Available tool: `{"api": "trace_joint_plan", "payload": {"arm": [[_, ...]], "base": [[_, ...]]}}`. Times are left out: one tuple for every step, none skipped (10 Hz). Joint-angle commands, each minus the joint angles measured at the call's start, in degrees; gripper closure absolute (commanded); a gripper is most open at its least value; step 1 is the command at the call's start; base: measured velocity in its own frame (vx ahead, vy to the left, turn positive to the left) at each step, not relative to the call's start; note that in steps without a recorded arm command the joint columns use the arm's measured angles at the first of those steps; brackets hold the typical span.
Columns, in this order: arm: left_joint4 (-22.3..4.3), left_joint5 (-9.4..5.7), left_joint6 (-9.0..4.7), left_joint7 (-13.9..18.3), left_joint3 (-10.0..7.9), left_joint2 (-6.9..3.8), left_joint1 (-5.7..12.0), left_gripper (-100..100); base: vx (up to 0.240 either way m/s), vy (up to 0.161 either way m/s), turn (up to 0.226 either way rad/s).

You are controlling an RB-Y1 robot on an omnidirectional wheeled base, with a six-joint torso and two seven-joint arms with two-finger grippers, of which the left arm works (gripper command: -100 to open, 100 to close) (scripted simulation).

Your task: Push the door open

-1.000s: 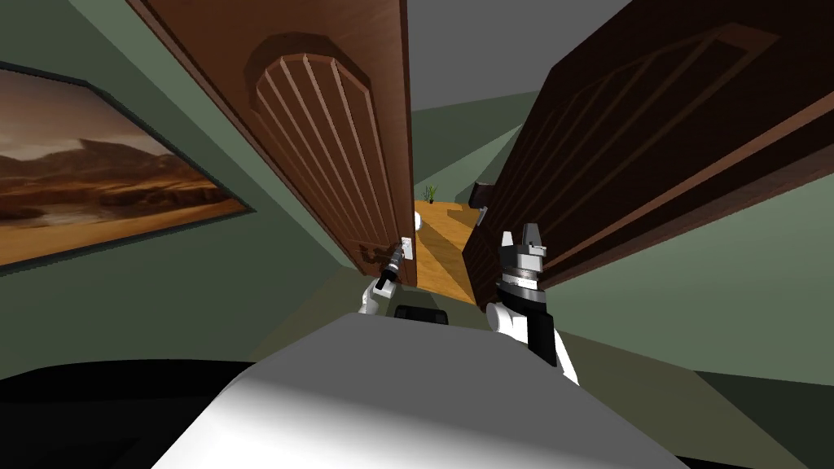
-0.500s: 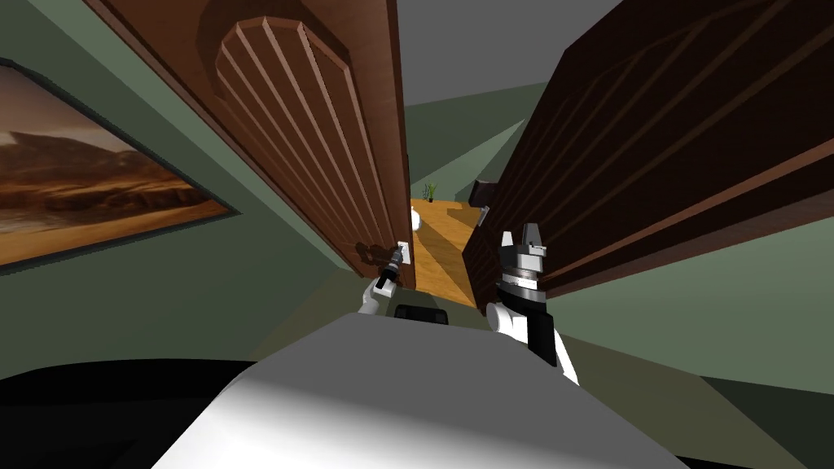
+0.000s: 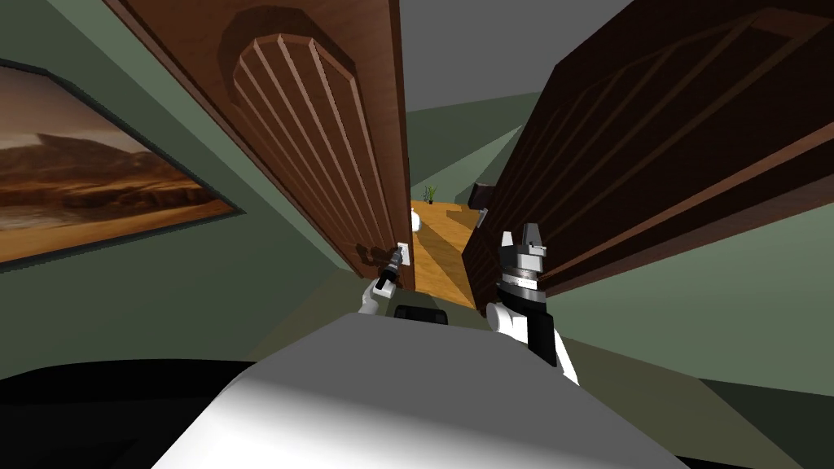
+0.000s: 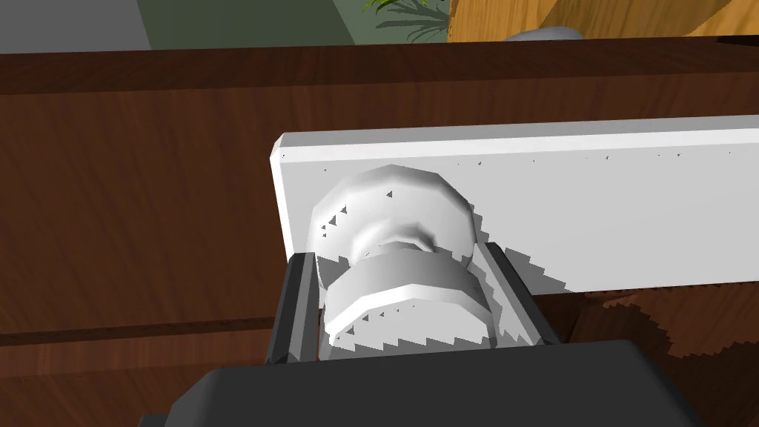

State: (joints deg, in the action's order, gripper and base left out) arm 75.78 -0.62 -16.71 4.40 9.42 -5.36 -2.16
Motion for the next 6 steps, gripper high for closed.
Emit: {"api": "trace_joint_plan", "payload": {"arm": [[-0.07, -0.07, -0.16, -0.25, -1.03, -0.18, 0.38, 100], [-0.23, -0.11, -0.16, -0.37, -1.53, -0.23, 0.52, 100], [-0.4, -0.16, -0.15, -0.5, -2.1, -0.28, 0.67, 100], [-0.6, -0.21, -0.14, -0.65, -2.73, -0.33, 0.84, 100], [-0.81, -0.26, -0.13, -0.81, -3.42, -0.36, 1.03, 100], [-1.04, -0.32, -0.12, -0.98, -4.15, -0.39, 1.23, 100]], "base": [[0.141, -0.073, 0.058], [0.152, -0.078, 0.034], [0.159, -0.081, 0.045], [0.166, -0.088, 0.049], [0.194, -0.116, 0.053], [0.196, -0.115, 0.076]]}}
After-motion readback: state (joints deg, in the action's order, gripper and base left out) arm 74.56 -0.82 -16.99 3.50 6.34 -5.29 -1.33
